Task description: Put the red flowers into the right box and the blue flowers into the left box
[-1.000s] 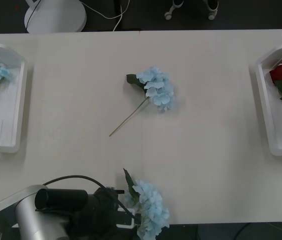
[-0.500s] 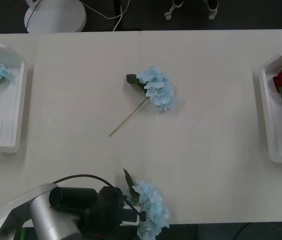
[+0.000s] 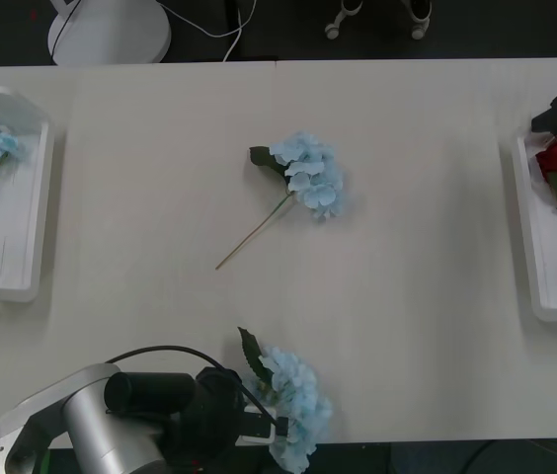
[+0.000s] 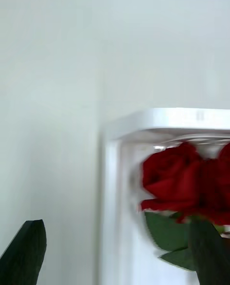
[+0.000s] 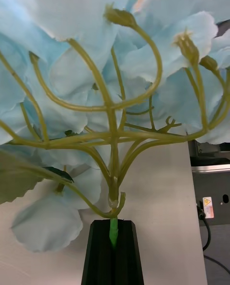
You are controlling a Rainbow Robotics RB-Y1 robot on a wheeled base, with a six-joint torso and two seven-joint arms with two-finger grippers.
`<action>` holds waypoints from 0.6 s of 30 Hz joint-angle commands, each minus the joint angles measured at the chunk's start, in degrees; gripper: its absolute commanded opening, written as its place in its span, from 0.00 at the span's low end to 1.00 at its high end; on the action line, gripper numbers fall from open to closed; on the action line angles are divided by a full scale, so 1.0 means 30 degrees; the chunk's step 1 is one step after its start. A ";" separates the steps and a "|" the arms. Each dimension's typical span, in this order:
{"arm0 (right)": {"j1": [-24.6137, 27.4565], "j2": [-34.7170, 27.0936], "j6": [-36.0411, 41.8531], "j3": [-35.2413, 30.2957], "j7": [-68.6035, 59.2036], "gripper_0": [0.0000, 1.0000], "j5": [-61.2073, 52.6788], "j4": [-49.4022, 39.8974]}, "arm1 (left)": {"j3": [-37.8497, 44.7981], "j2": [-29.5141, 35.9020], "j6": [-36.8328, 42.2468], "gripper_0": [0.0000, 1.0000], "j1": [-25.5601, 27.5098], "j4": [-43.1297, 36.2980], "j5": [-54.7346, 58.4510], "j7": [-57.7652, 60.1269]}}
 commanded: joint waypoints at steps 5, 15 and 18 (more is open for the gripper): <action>-0.0840 -0.0927 0.2701 0.0341 -0.9417 0.88 -0.0728 -0.5541 | 0.1692 0.0195 0.0132 0.00 -0.0141 -0.2575 0.0410 0.2351; -0.0840 -0.0487 0.3727 0.3739 -1.9906 0.88 0.0033 -1.1283 | 0.6321 0.0459 0.0132 0.00 0.0738 -0.5241 0.1114 0.4402; -0.0840 0.0069 0.3727 0.4003 -2.1664 0.88 0.0268 -1.1605 | 0.8196 0.0108 0.0132 0.00 0.0855 -0.5622 0.1319 0.5632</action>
